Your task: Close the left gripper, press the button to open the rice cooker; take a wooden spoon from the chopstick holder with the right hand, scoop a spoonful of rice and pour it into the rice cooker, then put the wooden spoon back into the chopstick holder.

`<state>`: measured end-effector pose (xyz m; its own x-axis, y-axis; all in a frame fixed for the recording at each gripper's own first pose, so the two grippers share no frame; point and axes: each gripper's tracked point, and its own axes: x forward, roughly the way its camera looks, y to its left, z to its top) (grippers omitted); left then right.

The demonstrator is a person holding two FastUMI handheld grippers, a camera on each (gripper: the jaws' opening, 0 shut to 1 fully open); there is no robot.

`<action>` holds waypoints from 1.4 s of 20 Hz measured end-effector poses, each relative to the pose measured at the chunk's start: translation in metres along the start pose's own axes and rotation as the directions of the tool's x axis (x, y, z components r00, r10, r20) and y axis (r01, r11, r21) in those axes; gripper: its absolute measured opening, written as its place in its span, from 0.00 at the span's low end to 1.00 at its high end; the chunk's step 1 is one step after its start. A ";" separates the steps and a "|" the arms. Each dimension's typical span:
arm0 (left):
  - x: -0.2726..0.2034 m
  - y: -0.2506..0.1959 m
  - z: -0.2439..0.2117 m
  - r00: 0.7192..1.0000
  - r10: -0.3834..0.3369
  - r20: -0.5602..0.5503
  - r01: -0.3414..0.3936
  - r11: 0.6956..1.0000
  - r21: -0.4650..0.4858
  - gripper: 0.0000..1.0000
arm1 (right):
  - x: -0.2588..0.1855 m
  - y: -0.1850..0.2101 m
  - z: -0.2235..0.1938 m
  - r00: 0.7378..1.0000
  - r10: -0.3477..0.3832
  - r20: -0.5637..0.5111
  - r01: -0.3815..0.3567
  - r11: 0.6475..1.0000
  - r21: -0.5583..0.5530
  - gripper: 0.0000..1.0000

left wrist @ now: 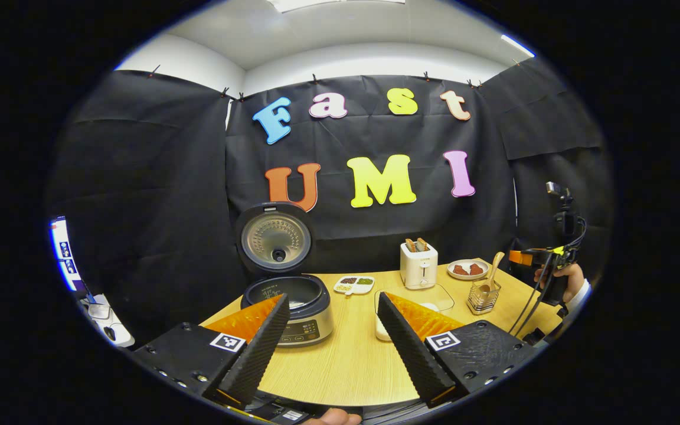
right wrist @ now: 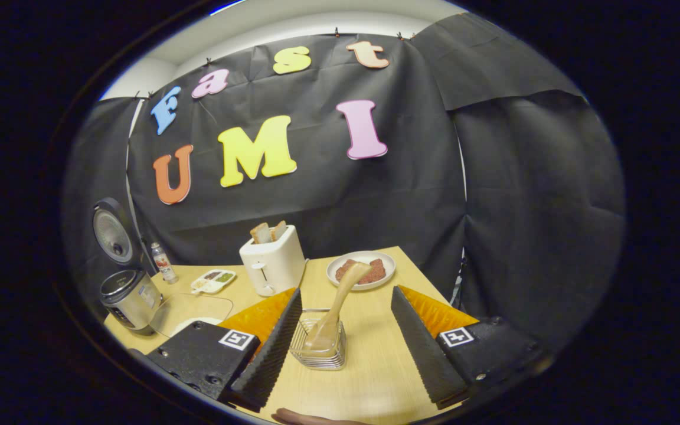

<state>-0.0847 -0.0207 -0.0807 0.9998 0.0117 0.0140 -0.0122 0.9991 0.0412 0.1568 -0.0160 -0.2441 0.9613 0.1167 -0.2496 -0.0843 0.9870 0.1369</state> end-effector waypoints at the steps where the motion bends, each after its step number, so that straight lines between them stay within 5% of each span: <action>1: -0.004 -0.003 -0.002 1.000 -0.013 0.002 0.013 1.000 -0.012 1.00 | 0.010 0.000 -0.004 1.000 0.002 -0.013 -0.001 1.000 0.013 0.99; 5: -0.028 -0.005 -0.022 0.999 -0.038 -0.039 0.037 0.999 -0.022 0.96 | 0.054 -0.002 -0.019 1.000 0.005 -0.027 -0.004 1.000 0.029 0.99; 7: -0.037 -0.008 -0.020 0.998 -0.048 -0.037 0.047 0.999 -0.017 0.96 | 0.073 -0.010 -0.029 0.999 -0.014 -0.043 0.015 0.999 0.034 0.88; 9: -0.041 -0.007 -0.019 0.999 -0.043 -0.025 0.043 0.999 -0.023 0.96 | 0.088 -0.011 -0.032 0.999 -0.032 -0.036 0.034 0.998 0.054 0.93; 10: -0.041 -0.010 -0.018 0.999 -0.049 -0.023 0.048 0.998 -0.026 0.96 | 0.096 -0.014 -0.036 0.998 -0.046 -0.041 0.048 0.997 0.055 0.84; 12: -0.039 -0.016 -0.014 0.998 -0.064 -0.019 0.064 0.997 -0.034 0.96 | 0.109 -0.002 -0.047 0.996 -0.012 -0.090 0.016 0.999 0.049 0.90; 13: -0.037 -0.020 -0.013 0.997 -0.075 -0.021 0.074 0.996 -0.039 0.96 | 0.117 -0.001 -0.052 0.993 -0.009 -0.117 0.013 0.999 0.035 0.80; 17: -0.035 -0.024 -0.016 0.996 -0.085 -0.039 0.084 0.996 -0.023 0.96 | 0.134 0.000 -0.054 0.989 0.031 -0.147 -0.017 0.996 0.093 0.76; 18: -0.034 -0.023 -0.019 0.996 -0.078 -0.048 0.078 0.997 -0.015 0.96 | 0.133 0.005 -0.052 0.987 0.061 -0.146 -0.043 0.992 0.121 0.56; 19: -0.033 -0.020 -0.022 0.996 -0.072 -0.055 0.071 0.997 -0.006 0.95 | 0.130 0.013 -0.049 0.985 0.095 -0.145 -0.076 0.988 0.133 0.54; 20: -0.033 -0.018 -0.024 0.996 -0.066 -0.058 0.066 0.998 -0.001 0.96 | 0.129 0.014 -0.050 0.985 0.099 -0.141 -0.080 0.987 0.136 0.35; 22: -0.031 -0.015 -0.026 0.996 -0.061 -0.064 0.060 0.998 -0.008 0.96 | 0.119 0.028 -0.039 0.981 0.150 -0.119 -0.130 0.978 0.163 0.19; 28: -0.031 -0.014 -0.026 0.995 -0.082 -0.064 0.079 0.996 -0.047 0.96 | 0.083 0.038 0.015 0.991 0.135 0.019 -0.135 0.991 0.015 0.15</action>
<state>-0.1147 -0.0337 -0.1078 0.9963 -0.0674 -0.0536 0.0672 0.9977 -0.0049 0.2372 0.0299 -0.2448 0.9460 0.2466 -0.2105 -0.2095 0.9604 0.1838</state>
